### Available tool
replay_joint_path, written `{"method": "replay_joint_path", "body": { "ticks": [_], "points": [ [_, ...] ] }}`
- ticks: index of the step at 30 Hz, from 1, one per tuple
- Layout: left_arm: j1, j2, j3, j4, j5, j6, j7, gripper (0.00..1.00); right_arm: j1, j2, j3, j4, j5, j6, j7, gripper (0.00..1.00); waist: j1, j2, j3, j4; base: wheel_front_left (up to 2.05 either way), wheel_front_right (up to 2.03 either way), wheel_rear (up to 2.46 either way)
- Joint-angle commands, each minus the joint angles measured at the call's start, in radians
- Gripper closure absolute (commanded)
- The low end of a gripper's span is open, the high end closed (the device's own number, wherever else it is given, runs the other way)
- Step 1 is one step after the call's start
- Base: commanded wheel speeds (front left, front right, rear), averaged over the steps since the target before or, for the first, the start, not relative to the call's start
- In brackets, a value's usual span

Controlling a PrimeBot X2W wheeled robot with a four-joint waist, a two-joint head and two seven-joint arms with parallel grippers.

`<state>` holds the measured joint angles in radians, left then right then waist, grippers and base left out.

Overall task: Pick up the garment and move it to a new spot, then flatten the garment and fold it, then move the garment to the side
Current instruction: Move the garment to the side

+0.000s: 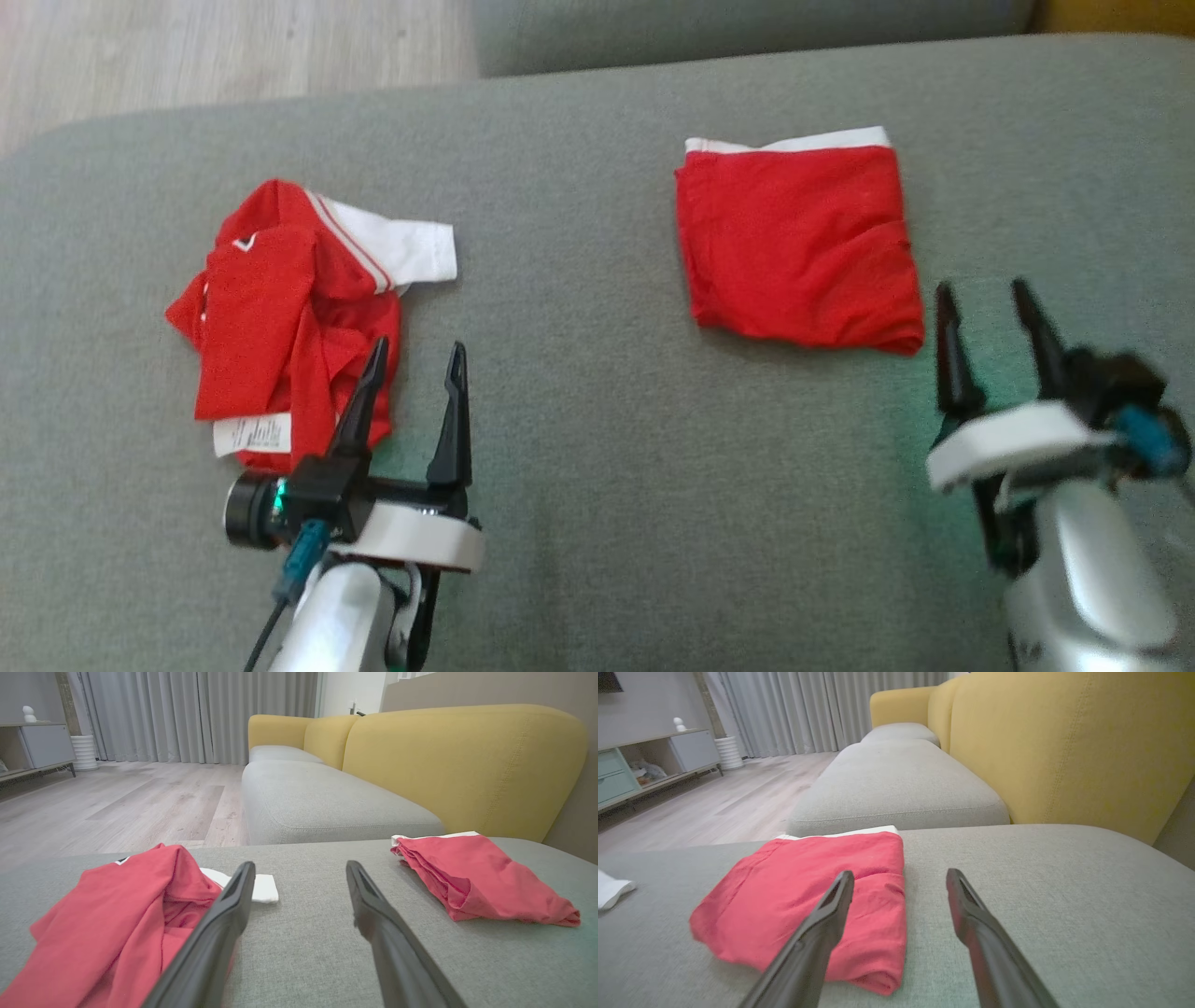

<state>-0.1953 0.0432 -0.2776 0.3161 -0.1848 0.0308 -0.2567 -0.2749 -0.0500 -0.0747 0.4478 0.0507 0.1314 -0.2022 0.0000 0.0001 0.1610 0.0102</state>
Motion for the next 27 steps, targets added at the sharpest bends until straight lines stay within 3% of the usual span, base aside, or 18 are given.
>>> {"method": "replay_joint_path", "body": {
  "ticks": [1, 11, 16, 20, 21, 22, 27],
  "points": [
    [-0.053, 0.007, 0.026, -0.035, 0.007, 0.000, -0.005, 0.00, -0.073, -0.001, 0.004, -0.016, -0.004, -0.001, 0.017, 0.00, 0.0000, -0.0001, 0.026, 0.017, 0.00, 0.00, 0.00],
    [-0.102, 0.007, 0.018, -0.030, 0.012, -0.004, -0.005, 0.00, -0.252, -0.036, -0.062, 0.162, 0.047, -0.001, 0.162, 0.00, 0.0000, -0.0001, 0.118, 0.070, 0.00, 0.00, 0.00],
    [-0.122, 0.007, 0.009, -0.026, 0.011, -0.001, -0.005, 0.00, -0.331, -0.067, -0.022, 0.264, 0.119, -0.001, 0.210, 0.00, 0.0000, -0.0001, 0.153, 0.093, 0.00, 0.00, 0.00],
    [-0.136, 0.007, 0.006, -0.021, 0.011, -0.001, -0.005, 0.00, -0.370, -0.103, 0.082, 0.362, 0.190, -0.001, 0.282, 0.00, 0.0000, -0.0001, 0.166, 0.105, 0.00, 0.00, 0.00],
    [-0.138, 0.007, 0.006, -0.020, 0.010, 0.000, -0.005, 0.00, -0.374, -0.111, 0.108, 0.374, 0.205, -0.001, 0.294, 0.28, 0.0000, -0.0001, 0.165, 0.106, 0.00, 0.00, 0.00],
    [-0.140, 0.007, 0.007, -0.018, 0.010, 0.001, -0.005, 0.00, -0.378, -0.120, 0.133, 0.382, 0.219, -0.001, 0.300, 1.00, 0.0000, -0.0001, 0.164, 0.106, 0.00, 0.00, 0.00],
    [-0.141, 0.007, 0.012, -0.013, 0.010, 0.006, -0.005, 0.00, -0.390, -0.186, 0.242, 0.390, 0.262, -0.001, 0.275, 1.00, 0.0000, -0.0001, 0.143, 0.093, 0.00, 0.00, 0.00]
  ]
}}
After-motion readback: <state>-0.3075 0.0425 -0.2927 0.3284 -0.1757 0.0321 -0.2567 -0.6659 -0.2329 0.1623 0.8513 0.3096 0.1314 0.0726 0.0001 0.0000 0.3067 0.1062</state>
